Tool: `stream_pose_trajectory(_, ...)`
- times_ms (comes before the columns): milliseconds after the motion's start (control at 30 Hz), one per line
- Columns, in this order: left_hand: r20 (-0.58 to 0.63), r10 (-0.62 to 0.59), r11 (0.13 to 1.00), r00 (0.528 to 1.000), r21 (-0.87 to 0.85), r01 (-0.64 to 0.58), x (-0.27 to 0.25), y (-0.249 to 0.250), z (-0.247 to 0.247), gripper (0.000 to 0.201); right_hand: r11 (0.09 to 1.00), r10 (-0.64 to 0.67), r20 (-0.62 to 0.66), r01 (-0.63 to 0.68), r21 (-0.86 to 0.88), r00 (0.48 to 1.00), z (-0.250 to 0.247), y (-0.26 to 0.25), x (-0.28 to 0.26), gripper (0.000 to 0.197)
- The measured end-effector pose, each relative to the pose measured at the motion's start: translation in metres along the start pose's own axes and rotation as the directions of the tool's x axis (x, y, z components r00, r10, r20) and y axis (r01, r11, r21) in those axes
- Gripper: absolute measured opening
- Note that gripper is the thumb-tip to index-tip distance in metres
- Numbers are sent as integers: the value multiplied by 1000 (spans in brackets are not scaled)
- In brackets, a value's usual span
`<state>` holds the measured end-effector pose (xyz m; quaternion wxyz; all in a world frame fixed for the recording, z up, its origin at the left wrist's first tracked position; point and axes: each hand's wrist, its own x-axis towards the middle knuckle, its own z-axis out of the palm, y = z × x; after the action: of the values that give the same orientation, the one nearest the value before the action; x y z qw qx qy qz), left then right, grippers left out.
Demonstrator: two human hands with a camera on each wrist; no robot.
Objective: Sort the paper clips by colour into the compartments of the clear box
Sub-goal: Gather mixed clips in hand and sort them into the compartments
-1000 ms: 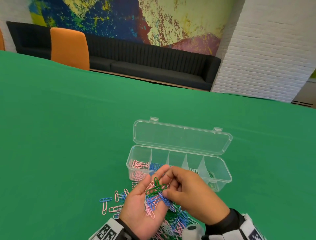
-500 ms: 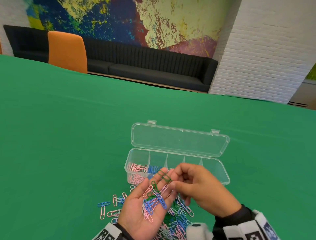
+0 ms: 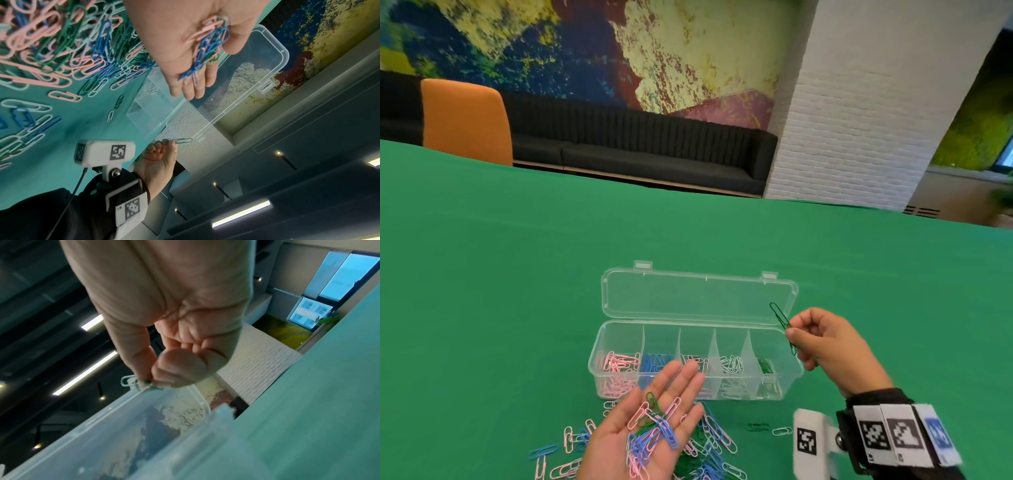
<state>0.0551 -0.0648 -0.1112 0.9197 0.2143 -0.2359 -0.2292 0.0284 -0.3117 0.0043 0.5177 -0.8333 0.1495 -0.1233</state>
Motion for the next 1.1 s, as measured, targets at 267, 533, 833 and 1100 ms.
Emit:
stream_pose_trajectory(267,49,-78,995,996,-64,81,1,-5,0,57,970,12,-31,-20,-241,999,-8,1,1,8)
stream_pose_trajectory(533,-195,66,984,979,174,-32,-6,9,5,52,952,-188,292,246,-179,938,32,-53,-45,7)
stream_pose_trajectory(833,-345,-173,958,923,-275,77,-6,0,33,60,921,-190,497,329,-209,847,99,-41,-64,8)
stream_pose_trajectory(1100,-173,83,990,981,126,-62,-6,1,22,55,880,-199,477,370,-297,856,109,-32,-62,21)
